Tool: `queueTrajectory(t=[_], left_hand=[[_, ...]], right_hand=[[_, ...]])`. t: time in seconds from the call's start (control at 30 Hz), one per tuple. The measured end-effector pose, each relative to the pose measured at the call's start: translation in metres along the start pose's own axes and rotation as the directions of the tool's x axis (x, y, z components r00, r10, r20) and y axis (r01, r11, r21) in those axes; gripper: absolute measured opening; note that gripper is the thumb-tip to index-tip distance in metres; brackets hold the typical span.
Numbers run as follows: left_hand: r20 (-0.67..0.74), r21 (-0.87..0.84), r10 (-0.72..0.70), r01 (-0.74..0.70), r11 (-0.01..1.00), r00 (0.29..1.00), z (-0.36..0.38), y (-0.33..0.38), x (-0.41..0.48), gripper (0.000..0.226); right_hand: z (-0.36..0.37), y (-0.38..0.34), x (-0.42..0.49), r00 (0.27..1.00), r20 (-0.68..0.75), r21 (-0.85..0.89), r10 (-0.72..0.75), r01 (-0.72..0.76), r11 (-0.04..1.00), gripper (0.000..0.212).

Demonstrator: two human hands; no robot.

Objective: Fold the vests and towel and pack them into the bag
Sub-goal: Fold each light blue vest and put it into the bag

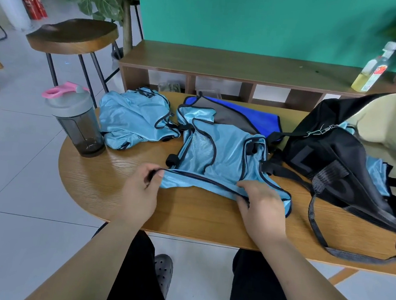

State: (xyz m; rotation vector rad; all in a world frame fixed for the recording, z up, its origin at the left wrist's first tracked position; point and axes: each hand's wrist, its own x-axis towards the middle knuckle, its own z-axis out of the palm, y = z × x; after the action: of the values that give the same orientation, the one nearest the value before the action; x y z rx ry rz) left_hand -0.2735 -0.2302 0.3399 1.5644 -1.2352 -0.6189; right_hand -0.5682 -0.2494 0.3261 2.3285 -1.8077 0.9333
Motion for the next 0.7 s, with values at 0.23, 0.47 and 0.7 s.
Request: queueTrajectory(t=[0.23, 0.47, 0.7], left_hand=[[-0.15, -0.076, -0.059, 0.048, 0.996, 0.987, -0.001, 0.002, 0.0, 0.025], [-0.194, -0.054, -0.079, 0.07, 0.996, 0.978, -0.003, -0.002, 0.002, 0.02], [-0.228, -0.036, -0.086, 0.079, 0.996, 0.97, -0.003, 0.002, 0.002, 0.022]], right_hand=[[-0.006, 0.01, 0.005, 0.928, -0.173, -0.032, 0.33, -0.34, 0.94, 0.032], [-0.015, 0.02, 0.007, 0.812, -0.158, 0.397, 0.562, -0.469, 0.789, 0.03], [-0.024, 0.016, 0.006, 0.702, -0.176, 0.582, 0.69, -0.491, 0.649, 0.027]])
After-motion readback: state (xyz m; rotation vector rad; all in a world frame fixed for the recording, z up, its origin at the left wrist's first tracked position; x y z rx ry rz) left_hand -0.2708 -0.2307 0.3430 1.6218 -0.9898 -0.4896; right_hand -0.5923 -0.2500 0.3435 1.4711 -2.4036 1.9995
